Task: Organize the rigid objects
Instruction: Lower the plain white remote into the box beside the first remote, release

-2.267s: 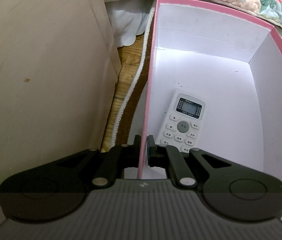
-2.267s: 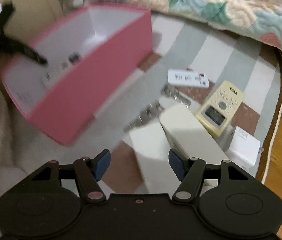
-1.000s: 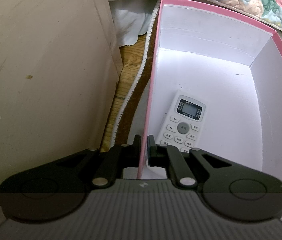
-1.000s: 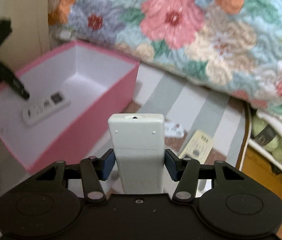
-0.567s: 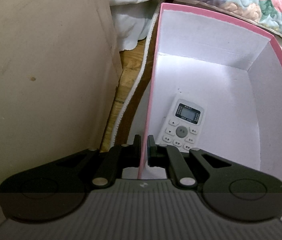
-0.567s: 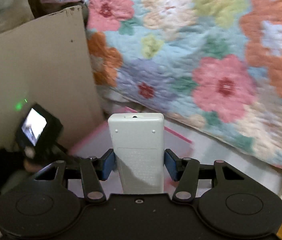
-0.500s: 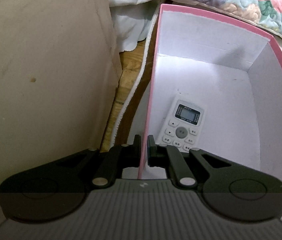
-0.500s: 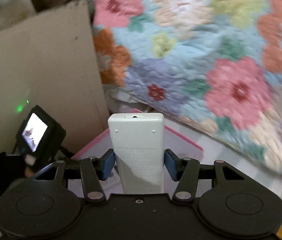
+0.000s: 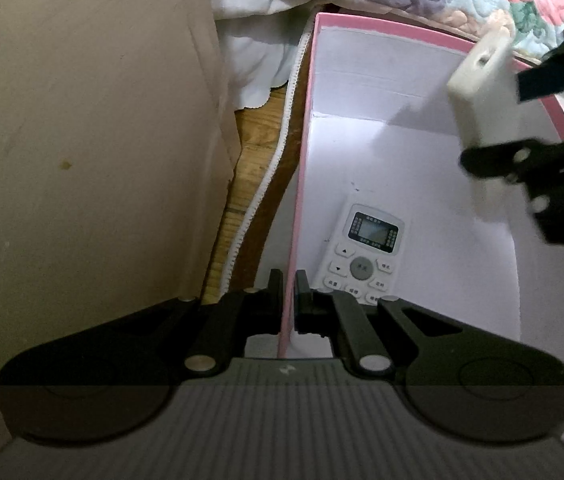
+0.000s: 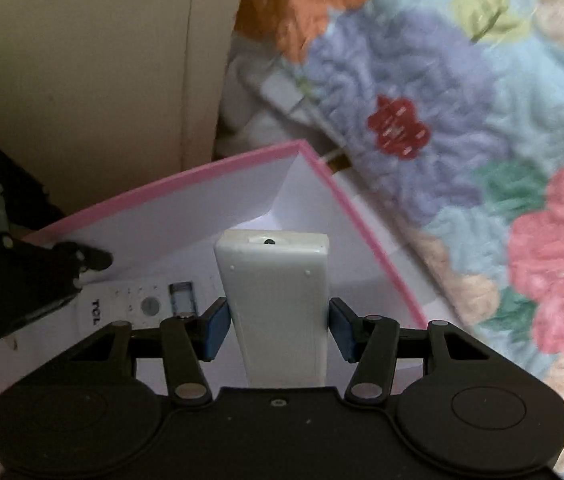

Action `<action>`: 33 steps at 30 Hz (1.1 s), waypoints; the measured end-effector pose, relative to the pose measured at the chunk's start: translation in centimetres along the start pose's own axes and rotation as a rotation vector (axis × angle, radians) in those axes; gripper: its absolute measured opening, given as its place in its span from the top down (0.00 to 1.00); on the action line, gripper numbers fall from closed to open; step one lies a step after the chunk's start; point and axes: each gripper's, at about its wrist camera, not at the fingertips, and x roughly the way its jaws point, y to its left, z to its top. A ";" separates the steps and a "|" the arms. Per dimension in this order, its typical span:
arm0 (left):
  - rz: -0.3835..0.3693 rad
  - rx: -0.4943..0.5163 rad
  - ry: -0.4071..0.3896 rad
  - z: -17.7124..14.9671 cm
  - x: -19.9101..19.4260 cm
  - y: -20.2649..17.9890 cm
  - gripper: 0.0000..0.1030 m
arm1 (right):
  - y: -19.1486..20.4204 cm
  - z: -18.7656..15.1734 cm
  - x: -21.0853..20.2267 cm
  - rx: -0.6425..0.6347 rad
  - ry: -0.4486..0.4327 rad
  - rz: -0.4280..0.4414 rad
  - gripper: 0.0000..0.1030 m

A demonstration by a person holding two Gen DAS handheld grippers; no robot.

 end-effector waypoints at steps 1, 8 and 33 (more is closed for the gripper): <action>0.001 0.002 -0.001 0.0 0.0 -0.1 0.96 | -0.1 -0.1 0.6 0.004 0.001 0.015 0.43; -0.009 -0.011 0.003 0.1 0.0 0.2 0.96 | 0.7 0.7 3.1 -0.037 -0.008 0.061 0.43; -0.007 -0.006 0.002 0.2 -0.2 0.2 0.96 | -4.9 -2.6 -2.2 0.425 -0.136 0.164 0.37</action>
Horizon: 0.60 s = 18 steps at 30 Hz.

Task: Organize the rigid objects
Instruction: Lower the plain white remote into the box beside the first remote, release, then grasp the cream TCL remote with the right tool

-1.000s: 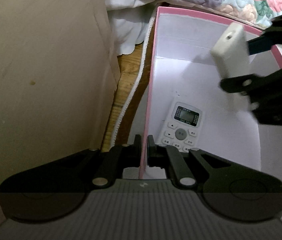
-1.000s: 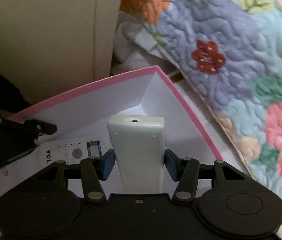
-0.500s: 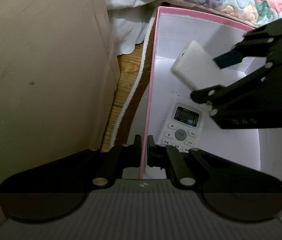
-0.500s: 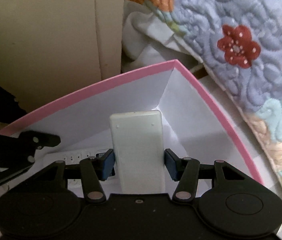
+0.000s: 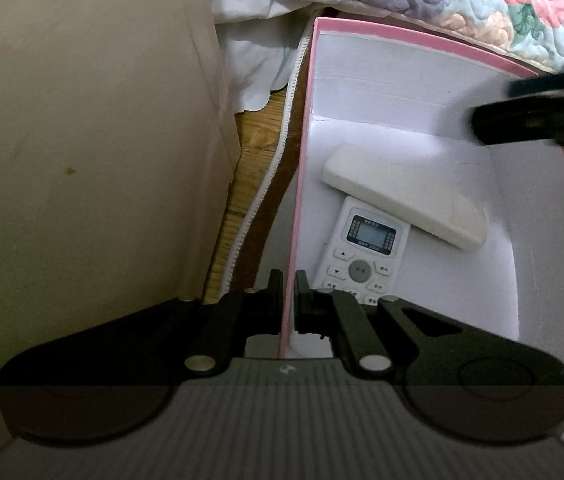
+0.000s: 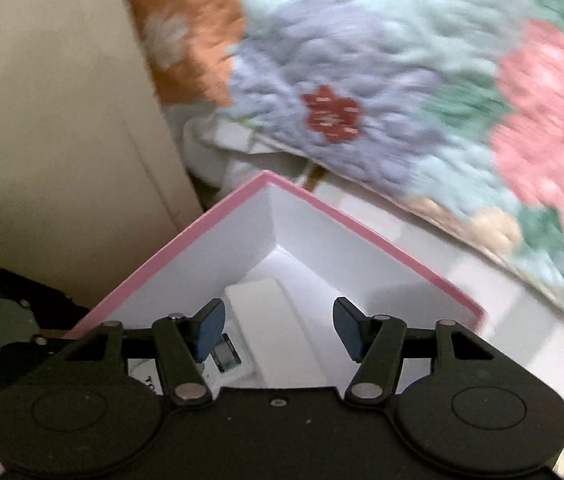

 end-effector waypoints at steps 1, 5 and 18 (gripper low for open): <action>-0.001 0.000 0.001 0.0 0.0 0.0 0.96 | -0.7 -0.3 -0.8 0.041 -0.006 0.001 0.37; 0.001 0.000 0.005 0.1 0.1 -0.1 0.96 | -3.3 -2.2 -3.7 0.201 -0.001 -0.014 0.37; 0.013 0.003 0.012 0.2 0.2 -0.4 0.96 | -12.9 -11.2 -12.6 0.685 0.027 -0.152 0.37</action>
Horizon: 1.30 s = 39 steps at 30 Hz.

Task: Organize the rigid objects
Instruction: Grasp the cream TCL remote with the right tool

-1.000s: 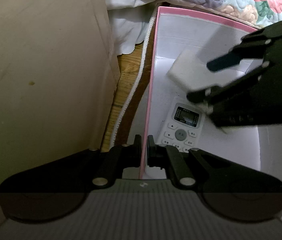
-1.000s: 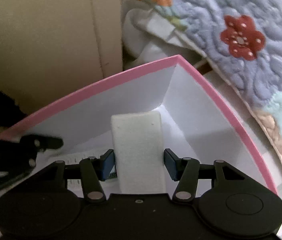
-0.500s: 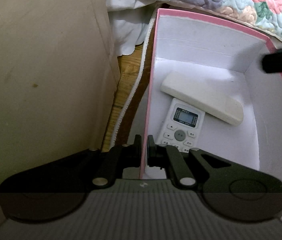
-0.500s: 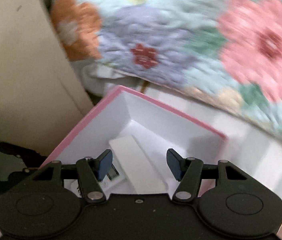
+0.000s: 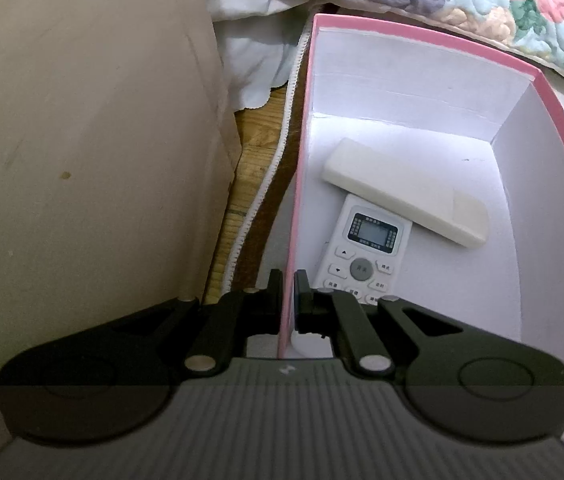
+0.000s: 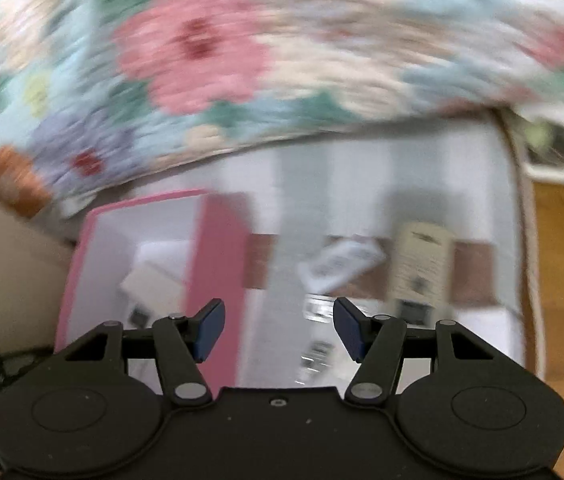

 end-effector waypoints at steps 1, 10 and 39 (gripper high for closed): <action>0.003 0.002 0.000 0.0 0.0 -0.1 0.96 | -1.2 -0.1 -0.2 0.033 0.000 -0.024 0.37; 0.021 0.047 -0.004 -0.1 0.1 -0.7 0.96 | -6.6 -0.8 2.6 0.145 0.040 -0.051 0.37; 0.059 0.087 0.001 -0.1 0.5 -1.6 0.94 | -6.2 3.6 15.2 -0.080 0.129 -0.339 0.37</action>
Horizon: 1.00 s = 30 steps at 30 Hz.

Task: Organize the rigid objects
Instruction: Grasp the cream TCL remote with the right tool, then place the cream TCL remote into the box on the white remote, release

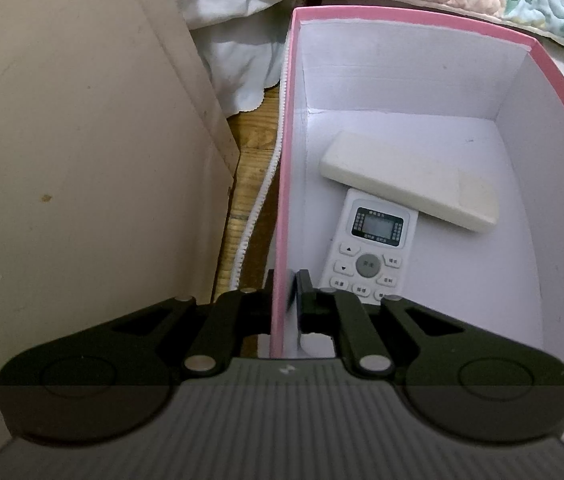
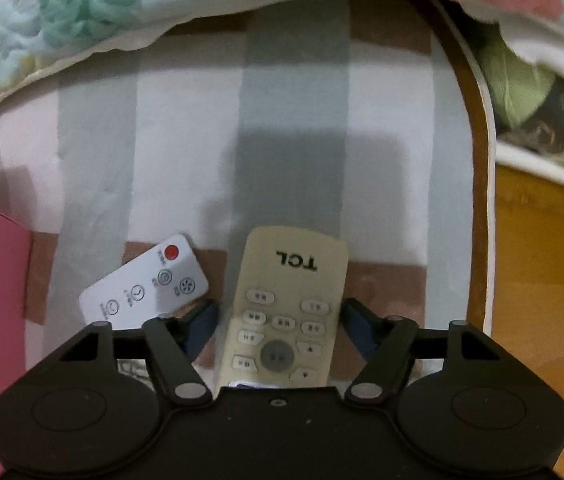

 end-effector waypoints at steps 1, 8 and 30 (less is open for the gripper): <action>-0.001 -0.003 -0.001 0.0 -0.1 0.0 0.94 | 0.5 0.0 -0.2 -0.042 -0.006 -0.010 0.38; 0.006 -0.007 -0.009 -0.3 -0.4 0.0 0.94 | 0.7 -1.1 -2.4 -0.079 -0.103 -0.001 0.39; -0.002 -0.046 -0.007 -0.4 -0.8 0.2 0.94 | 2.6 -8.6 -14.2 -0.144 -0.504 0.122 0.40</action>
